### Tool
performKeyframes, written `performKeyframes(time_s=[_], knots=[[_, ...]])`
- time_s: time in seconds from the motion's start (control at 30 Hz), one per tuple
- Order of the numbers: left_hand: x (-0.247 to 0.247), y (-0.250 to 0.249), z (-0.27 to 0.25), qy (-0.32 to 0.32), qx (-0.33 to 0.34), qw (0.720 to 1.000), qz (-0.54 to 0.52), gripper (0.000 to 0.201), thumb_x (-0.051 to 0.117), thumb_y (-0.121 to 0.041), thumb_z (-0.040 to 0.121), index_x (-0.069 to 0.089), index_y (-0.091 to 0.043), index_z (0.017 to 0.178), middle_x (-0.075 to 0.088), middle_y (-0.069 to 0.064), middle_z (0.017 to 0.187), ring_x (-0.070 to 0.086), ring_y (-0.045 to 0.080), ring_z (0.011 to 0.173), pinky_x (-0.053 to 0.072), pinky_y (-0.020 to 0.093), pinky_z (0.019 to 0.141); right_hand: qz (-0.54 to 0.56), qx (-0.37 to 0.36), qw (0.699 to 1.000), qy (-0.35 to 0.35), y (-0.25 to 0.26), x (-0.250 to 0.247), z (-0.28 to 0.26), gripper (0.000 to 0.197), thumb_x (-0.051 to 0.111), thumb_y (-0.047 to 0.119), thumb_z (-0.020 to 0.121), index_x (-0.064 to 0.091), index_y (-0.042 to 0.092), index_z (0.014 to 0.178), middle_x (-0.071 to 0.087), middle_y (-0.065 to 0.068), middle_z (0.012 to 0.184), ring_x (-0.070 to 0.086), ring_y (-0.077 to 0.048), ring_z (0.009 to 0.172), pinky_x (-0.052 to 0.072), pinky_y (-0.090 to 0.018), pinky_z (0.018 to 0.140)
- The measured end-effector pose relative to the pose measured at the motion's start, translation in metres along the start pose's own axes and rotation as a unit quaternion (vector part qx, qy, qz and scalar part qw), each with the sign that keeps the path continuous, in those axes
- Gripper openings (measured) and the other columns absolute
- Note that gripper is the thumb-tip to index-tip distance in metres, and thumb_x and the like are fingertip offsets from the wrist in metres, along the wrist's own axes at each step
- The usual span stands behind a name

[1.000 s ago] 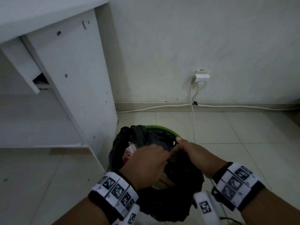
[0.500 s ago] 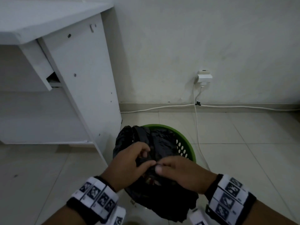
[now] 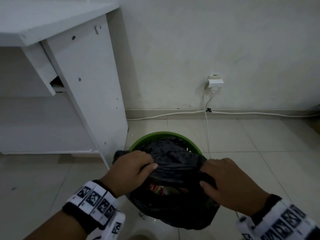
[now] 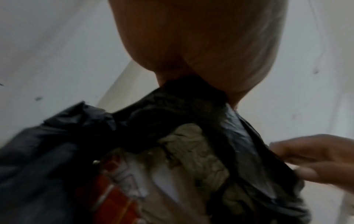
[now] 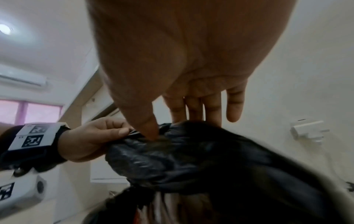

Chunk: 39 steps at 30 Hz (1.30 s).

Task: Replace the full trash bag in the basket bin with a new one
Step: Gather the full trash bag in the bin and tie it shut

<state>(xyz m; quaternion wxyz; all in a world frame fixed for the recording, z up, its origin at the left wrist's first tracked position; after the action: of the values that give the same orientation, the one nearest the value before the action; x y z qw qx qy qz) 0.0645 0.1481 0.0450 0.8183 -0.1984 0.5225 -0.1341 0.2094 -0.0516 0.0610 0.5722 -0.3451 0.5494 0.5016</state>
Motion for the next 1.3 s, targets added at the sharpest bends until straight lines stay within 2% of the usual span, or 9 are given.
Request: performKeyframes(time_s=[0.17,0.27,0.43,0.63,0.83,0.9,1.03,1.2,1.3], knots=[[0.006,-0.043,0.011,-0.042,-0.009,0.998,-0.056,0.026,0.053,-0.038,0.1,0.064,-0.021,0.084,0.062,-0.011,0.076,0.056,0.002,0.07,0.046,0.019,0.063,0.142,-0.007,0.99,0.001,0.063,0.007,0.031,0.062,0.052,0.059,0.086,0.045,0.027,0.14,0.051,0.02,0.126,0.048,-0.001,0.113,0.037,-0.026,0.101],[-0.002,-0.033,0.004,-0.036,-0.025,0.998,-0.041,0.027,0.053,-0.045,0.098,0.064,-0.024,0.083,0.062,-0.013,0.075,0.056,0.001,0.069,0.045,0.019,0.061,0.213,-0.018,0.977,-0.013,0.073,0.011,0.042,0.029,0.047,0.041,0.095,0.06,0.024,0.115,0.067,0.007,0.101,0.06,-0.009,0.087,0.048,-0.027,0.079],[-0.02,0.017,-0.033,-0.001,-0.046,0.999,-0.006,0.041,0.044,-0.058,0.098,0.061,-0.026,0.08,0.052,-0.019,0.071,0.051,-0.003,0.066,0.042,0.021,0.058,0.237,-0.032,0.964,-0.115,0.044,-0.025,0.023,0.024,0.053,0.046,0.093,0.066,0.026,0.089,0.066,0.013,0.08,0.062,-0.004,0.073,0.05,-0.024,0.064],[-0.03,0.038,-0.046,-0.016,-0.089,0.996,-0.019,0.038,0.043,-0.054,0.098,0.065,-0.025,0.085,0.056,-0.02,0.078,0.055,-0.004,0.076,0.043,0.016,0.065,-0.037,-0.05,0.996,-0.071,0.002,-0.01,0.034,0.038,0.039,0.038,0.097,0.064,0.016,0.079,0.058,-0.001,0.079,0.054,-0.023,0.072,0.042,-0.036,0.062],[-0.029,-0.015,-0.005,-0.067,-0.069,0.995,-0.033,0.02,0.056,-0.032,0.096,0.068,-0.02,0.086,0.065,-0.011,0.079,0.059,0.004,0.072,0.049,0.027,0.065,0.01,0.028,0.999,-0.041,0.032,-0.021,0.066,0.047,0.053,0.052,0.083,0.062,0.023,0.119,0.053,-0.003,0.133,0.052,-0.024,0.118,0.04,-0.041,0.098],[-0.033,-0.027,0.004,-0.087,-0.068,0.994,-0.02,0.022,0.055,-0.034,0.095,0.068,-0.018,0.086,0.067,-0.007,0.076,0.061,0.01,0.069,0.05,0.033,0.063,0.076,-0.012,0.997,0.016,0.061,-0.015,0.077,0.055,0.052,0.06,0.082,0.054,0.029,0.127,0.058,0.007,0.126,0.055,-0.015,0.113,0.042,-0.04,0.1],[-0.042,-0.019,0.0,-0.096,-0.101,0.99,-0.018,0.029,0.05,-0.049,0.091,0.067,-0.025,0.085,0.068,-0.008,0.071,0.064,0.012,0.063,0.051,0.033,0.056,0.226,-0.024,0.973,0.026,0.079,-0.013,0.084,0.022,0.061,0.039,0.091,0.065,0.019,0.098,0.068,0.003,0.09,0.061,-0.01,0.082,0.05,-0.034,0.076],[-0.03,0.025,-0.036,0.009,-0.175,0.982,-0.065,0.036,0.053,-0.052,0.09,0.063,-0.024,0.071,0.064,-0.008,0.063,0.061,0.006,0.058,0.047,0.029,0.053,0.244,0.008,0.97,-0.011,0.047,-0.028,0.076,0.009,0.063,0.03,0.092,0.07,0.024,0.088,0.065,0.016,0.077,0.06,0.002,0.079,0.041,-0.009,0.065],[-0.031,0.052,-0.054,0.001,-0.229,0.972,-0.049,0.026,0.055,-0.045,0.09,0.058,-0.032,0.068,0.062,-0.013,0.062,0.059,0.003,0.059,0.042,0.027,0.053,0.138,-0.002,0.99,-0.015,0.022,-0.021,0.07,0.017,0.056,0.036,0.096,0.07,0.027,0.092,0.069,0.013,0.082,0.062,-0.004,0.074,0.045,-0.02,0.066]])
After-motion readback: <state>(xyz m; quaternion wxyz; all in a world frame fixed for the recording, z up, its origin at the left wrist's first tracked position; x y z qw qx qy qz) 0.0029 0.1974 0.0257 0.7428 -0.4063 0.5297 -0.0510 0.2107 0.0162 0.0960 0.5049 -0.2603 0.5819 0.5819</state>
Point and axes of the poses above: each hand's wrist, its own z-axis towards the middle knuckle, its own x-axis out of the palm, y = z × x, the point moved 7 cm from there along z, towards the middle knuckle
